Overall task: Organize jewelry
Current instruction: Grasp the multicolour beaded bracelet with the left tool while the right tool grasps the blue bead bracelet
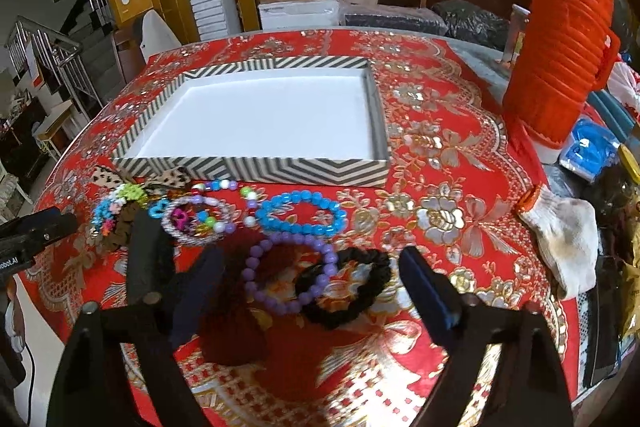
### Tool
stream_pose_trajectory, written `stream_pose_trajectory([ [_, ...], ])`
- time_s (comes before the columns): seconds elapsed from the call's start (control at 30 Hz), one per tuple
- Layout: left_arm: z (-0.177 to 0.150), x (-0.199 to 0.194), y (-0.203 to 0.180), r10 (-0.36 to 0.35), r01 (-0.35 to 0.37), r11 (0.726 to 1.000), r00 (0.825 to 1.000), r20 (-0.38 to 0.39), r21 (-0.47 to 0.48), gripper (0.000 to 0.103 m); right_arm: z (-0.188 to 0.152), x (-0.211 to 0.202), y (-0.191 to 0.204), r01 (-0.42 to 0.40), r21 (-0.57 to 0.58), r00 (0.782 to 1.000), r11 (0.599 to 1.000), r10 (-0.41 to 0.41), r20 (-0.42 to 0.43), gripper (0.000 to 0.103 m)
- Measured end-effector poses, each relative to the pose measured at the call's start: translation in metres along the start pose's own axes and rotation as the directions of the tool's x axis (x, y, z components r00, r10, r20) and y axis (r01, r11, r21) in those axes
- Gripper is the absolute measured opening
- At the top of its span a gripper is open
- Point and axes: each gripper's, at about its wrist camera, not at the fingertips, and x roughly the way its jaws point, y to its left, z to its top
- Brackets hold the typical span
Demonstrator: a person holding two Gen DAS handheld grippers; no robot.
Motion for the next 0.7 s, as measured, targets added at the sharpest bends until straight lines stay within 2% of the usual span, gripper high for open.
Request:
stream_pose_trajectory([
  [0.13,0.009,0.015,-0.003,-0.025,0.025,1.0,0.999,-0.036,0.016,0.049,0.008,0.014,-0.017,0.02,0.018,1.0,1.0,-0.02,-0.022,0.078],
  [0.23,0.014,0.025,-0.004,-0.017,0.019,0.999,0.998,-0.061,0.036,0.041,0.016,0.032,-0.023,0.016,0.017,0.998,1.0,-0.015,-0.053,0.072],
  [0.37,0.02,0.034,0.0,-0.039,0.042,0.999,0.995,-0.096,0.027,0.036,0.024,0.052,-0.022,-0.014,-0.001,0.997,1.0,0.014,-0.078,0.067],
  [0.47,0.023,0.043,0.001,-0.053,0.056,0.998,0.991,-0.121,0.023,0.026,0.03,0.07,-0.019,-0.023,-0.02,0.994,1.0,0.021,-0.107,0.062],
  [0.53,0.025,0.049,0.001,-0.067,0.071,0.997,0.989,-0.135,0.022,0.015,0.032,0.083,-0.018,-0.028,-0.032,0.991,0.999,0.024,-0.129,0.056],
  [0.63,0.026,0.052,0.0,-0.063,0.068,0.997,0.988,-0.14,0.036,0.007,0.034,0.089,-0.016,-0.023,-0.057,0.993,0.998,0.016,-0.117,0.039],
  [0.67,0.026,0.051,0.0,-0.063,0.069,0.997,0.988,-0.14,0.036,0.006,0.034,0.089,-0.015,-0.017,-0.064,0.994,0.998,0.01,-0.111,0.031],
  [0.7,0.026,0.049,0.0,-0.067,0.071,0.997,0.988,-0.137,0.031,0.006,0.035,0.089,-0.015,-0.022,-0.066,0.994,0.998,0.014,-0.113,0.016],
])
